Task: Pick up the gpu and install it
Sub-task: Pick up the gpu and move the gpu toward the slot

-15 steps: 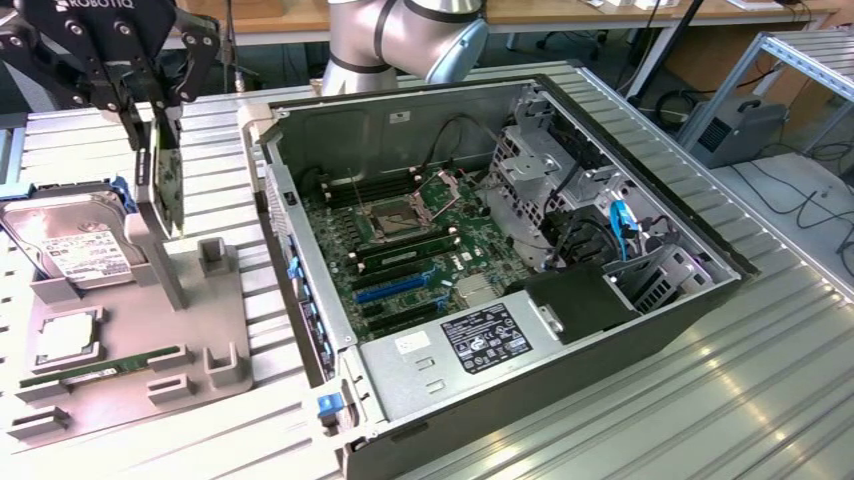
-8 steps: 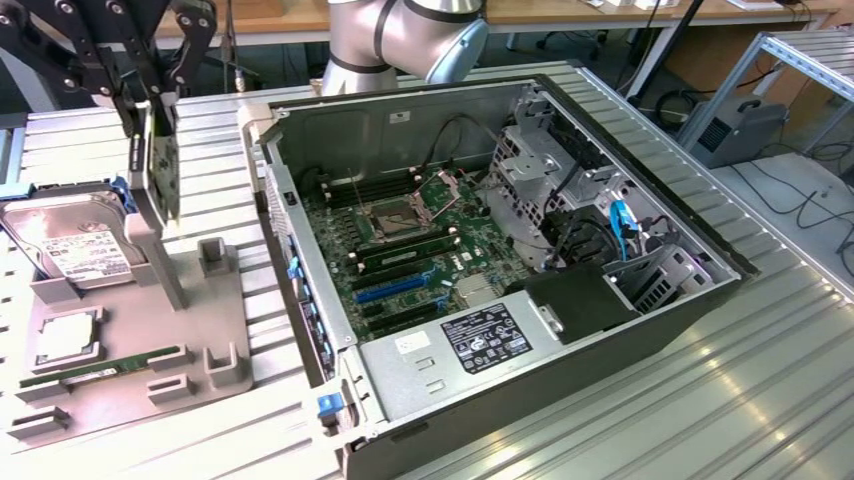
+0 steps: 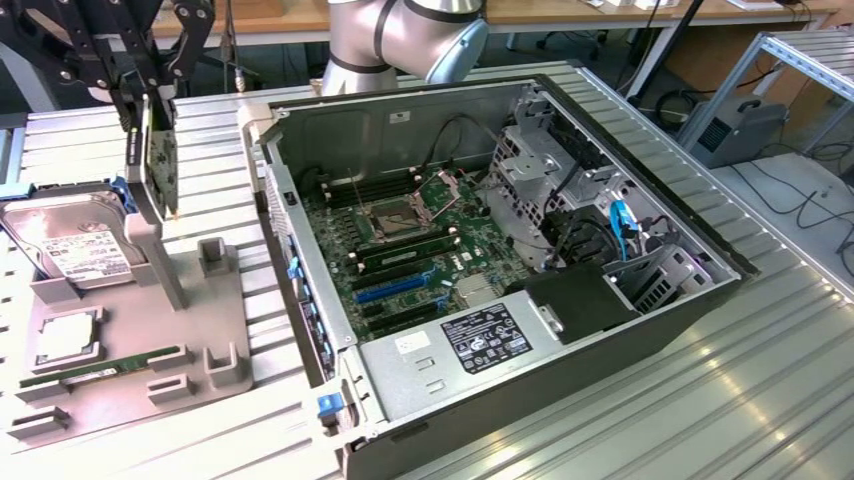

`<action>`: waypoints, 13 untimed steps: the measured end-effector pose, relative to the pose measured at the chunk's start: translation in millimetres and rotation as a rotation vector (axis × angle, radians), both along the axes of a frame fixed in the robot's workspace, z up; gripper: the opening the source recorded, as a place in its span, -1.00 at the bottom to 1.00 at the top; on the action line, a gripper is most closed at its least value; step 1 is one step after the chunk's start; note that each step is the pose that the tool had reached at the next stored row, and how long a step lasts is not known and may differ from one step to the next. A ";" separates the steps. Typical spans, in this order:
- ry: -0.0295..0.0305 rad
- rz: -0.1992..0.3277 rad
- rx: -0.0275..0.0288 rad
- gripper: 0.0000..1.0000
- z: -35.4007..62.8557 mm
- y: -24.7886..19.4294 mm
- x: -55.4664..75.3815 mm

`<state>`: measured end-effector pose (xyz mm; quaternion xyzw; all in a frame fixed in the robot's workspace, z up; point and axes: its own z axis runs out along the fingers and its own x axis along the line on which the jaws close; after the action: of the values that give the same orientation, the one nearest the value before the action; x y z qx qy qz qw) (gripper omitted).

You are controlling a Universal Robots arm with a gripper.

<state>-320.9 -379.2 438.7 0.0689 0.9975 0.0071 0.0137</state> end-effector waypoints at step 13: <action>0.0001 0.000 -0.0001 -0.45 -0.3 0.0 23.3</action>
<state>-297.6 -379.3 438.4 0.0690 0.9975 0.0071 0.0137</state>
